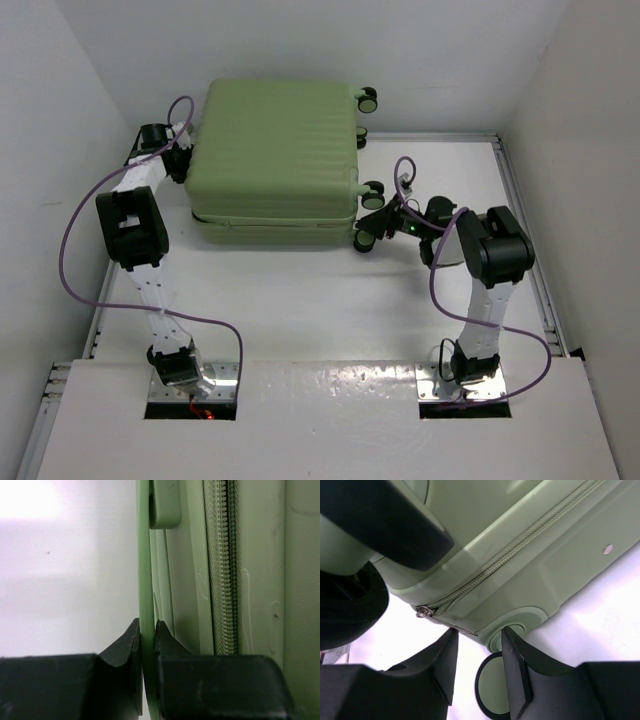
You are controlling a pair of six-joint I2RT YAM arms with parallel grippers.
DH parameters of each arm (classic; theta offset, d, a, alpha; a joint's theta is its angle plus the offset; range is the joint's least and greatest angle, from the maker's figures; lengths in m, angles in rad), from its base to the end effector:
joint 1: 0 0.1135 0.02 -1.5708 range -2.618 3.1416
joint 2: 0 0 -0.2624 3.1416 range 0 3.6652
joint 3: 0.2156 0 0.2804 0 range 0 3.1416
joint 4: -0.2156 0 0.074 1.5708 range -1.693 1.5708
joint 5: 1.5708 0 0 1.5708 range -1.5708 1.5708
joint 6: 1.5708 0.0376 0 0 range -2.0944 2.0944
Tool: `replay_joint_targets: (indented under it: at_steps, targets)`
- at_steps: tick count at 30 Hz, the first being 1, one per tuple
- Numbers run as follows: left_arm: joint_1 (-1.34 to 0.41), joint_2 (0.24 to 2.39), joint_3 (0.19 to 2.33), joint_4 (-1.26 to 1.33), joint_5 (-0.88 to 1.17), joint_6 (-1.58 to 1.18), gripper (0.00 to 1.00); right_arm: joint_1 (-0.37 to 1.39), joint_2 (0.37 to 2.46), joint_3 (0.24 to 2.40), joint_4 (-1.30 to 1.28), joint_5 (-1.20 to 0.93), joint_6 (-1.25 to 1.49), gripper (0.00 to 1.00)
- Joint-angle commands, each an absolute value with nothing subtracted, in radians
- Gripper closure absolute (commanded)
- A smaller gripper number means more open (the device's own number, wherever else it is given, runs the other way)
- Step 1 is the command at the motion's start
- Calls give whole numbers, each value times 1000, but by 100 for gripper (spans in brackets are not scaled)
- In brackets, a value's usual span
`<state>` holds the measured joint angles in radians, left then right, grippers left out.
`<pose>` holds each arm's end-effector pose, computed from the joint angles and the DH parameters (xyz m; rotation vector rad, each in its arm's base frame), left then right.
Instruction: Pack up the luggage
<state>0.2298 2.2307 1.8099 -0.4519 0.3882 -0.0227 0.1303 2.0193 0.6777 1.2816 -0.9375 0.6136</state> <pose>0.5147 0.1058 0.1803 -0.1310 2.3880 -0.3767 0.3436 0.0756 0.0911 -0.3592 1.7422 1.3070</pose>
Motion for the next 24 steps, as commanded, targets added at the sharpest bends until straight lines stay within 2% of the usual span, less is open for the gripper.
replay_joint_targets:
  at_steps: [1,16,24]
  targets:
    - [204,2312,1763,-664,393,17,100,132,1971,703,1640,-971,600,60]
    - [204,2330,1772,-664,402,8,100,175,1931,684,1640,-920,592,57]
    - [204,2339,1772,-664,420,-2,100,189,1910,649,1646,-951,459,56]
